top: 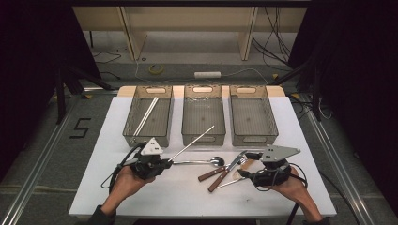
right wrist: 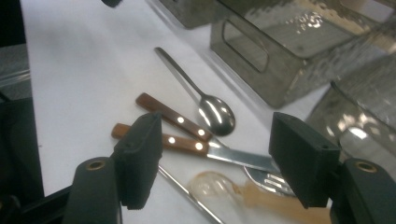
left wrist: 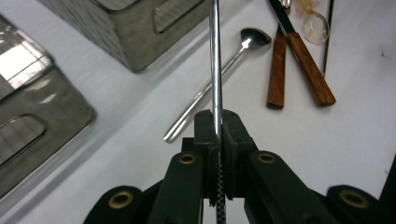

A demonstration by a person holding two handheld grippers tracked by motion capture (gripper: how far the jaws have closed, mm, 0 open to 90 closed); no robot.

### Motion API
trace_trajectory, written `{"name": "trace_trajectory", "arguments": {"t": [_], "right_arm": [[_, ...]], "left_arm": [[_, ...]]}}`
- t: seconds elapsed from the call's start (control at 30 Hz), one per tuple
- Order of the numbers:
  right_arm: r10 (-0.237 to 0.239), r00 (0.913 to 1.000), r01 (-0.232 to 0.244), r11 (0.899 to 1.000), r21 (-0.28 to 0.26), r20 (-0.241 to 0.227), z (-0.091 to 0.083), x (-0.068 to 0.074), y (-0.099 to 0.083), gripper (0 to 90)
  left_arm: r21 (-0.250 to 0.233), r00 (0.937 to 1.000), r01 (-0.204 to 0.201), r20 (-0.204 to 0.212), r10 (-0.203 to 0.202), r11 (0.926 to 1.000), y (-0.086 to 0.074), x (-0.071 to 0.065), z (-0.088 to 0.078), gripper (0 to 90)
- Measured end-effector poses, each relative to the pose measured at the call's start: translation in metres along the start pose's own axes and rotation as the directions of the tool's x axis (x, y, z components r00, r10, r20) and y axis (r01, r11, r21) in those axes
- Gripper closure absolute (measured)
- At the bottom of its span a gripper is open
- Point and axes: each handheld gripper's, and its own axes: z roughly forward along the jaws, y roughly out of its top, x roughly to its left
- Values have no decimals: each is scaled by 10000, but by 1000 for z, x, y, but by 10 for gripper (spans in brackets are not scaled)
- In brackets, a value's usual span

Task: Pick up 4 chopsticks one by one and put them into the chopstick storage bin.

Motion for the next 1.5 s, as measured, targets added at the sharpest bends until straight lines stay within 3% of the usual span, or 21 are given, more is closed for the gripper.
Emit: {"name": "trace_trajectory", "arguments": {"t": [0.27, 0.6, 0.8, 1.1, 1.4, 1.5], "right_arm": [[721, 9973, -716, 9966, -410, 116, -8, -1, -11, 332], [725, 9972, -719, 9970, -270, 208, -9, 3, -17, 331], [732, 9970, -724, 9970, -276, 271, -13, 6, -19, 324], [761, 9968, -752, 9966, -325, 250, -17, 12, -24, 315], [694, 9973, -685, 9970, -346, 246, -19, 16, -25, 315], [714, 9972, -705, 9966, -416, 200, -20, 17, -25, 312]], "left_arm": [[-202, 9987, 446, -255, -451, 9988, 2, 14, -3, 860], [-368, 9937, 850, -700, -874, 9957, 7, 33, -4, 860], [-572, 9866, 1224, -1017, -1278, 9908, 11, 49, -6, 860], [-863, 9687, 1770, -1607, -1890, 9804, 18, 77, -7, 860], [-1220, 9369, 2622, -2055, -2828, 9573, 23, 110, -13, 860], [-1211, 9299, 2782, -2146, -2987, 9529, 25, 116, -12, 860]]}}
